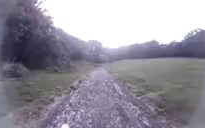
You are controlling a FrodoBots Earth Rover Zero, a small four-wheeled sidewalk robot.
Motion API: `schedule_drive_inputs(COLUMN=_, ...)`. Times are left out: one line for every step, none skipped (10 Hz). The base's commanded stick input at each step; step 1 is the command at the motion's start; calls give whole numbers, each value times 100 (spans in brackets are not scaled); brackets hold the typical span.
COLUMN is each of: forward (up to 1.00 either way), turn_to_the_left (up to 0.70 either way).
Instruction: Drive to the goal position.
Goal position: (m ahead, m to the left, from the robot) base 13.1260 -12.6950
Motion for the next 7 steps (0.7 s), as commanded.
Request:
schedule_drive_inputs(forward=70, turn_to_the_left=0)
schedule_drive_inputs(forward=70, turn_to_the_left=0)
schedule_drive_inputs(forward=70, turn_to_the_left=0)
schedule_drive_inputs(forward=70, turn_to_the_left=0)
schedule_drive_inputs(forward=70, turn_to_the_left=0)
schedule_drive_inputs(forward=70, turn_to_the_left=0)
schedule_drive_inputs(forward=70, turn_to_the_left=0)
